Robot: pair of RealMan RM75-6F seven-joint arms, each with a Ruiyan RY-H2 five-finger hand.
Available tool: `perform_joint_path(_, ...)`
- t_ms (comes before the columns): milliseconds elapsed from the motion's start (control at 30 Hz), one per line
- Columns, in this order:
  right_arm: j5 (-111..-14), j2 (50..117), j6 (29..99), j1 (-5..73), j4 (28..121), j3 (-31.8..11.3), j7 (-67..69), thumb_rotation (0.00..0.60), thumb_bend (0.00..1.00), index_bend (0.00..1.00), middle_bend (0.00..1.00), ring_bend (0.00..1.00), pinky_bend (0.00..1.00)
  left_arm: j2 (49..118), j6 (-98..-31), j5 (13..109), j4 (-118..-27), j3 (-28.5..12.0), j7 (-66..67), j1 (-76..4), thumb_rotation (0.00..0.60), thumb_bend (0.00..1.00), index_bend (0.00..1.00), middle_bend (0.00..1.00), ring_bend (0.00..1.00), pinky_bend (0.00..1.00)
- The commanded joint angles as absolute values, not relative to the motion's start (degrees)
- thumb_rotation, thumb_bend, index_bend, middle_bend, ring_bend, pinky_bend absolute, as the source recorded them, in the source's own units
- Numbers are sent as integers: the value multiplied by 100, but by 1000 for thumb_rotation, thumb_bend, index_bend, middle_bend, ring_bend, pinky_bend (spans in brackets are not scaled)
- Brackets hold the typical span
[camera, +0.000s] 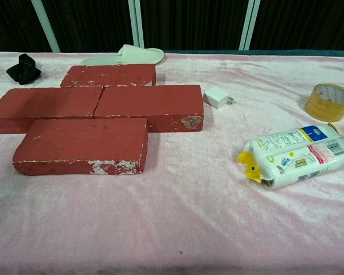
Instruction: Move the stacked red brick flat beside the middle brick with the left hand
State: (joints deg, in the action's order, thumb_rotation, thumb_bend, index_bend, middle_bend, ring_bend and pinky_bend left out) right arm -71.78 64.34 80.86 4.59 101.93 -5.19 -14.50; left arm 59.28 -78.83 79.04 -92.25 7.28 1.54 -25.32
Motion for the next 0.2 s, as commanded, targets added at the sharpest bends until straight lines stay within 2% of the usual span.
perform_joint_path(33,-7232,6440,8116,455,10184,-507,-1457,600,155,79,8,126,199,6054,-8364,8177,-9082,976,-129,-1988,600,0,0,71,0,0)
perform_joint_path(200,-7325,6466,8137,458,10138,-484,-1464,600,155,79,8,126,200,6377,-8649,8343,-8617,1019,-352,-1621,600,0,0,71,0,0)
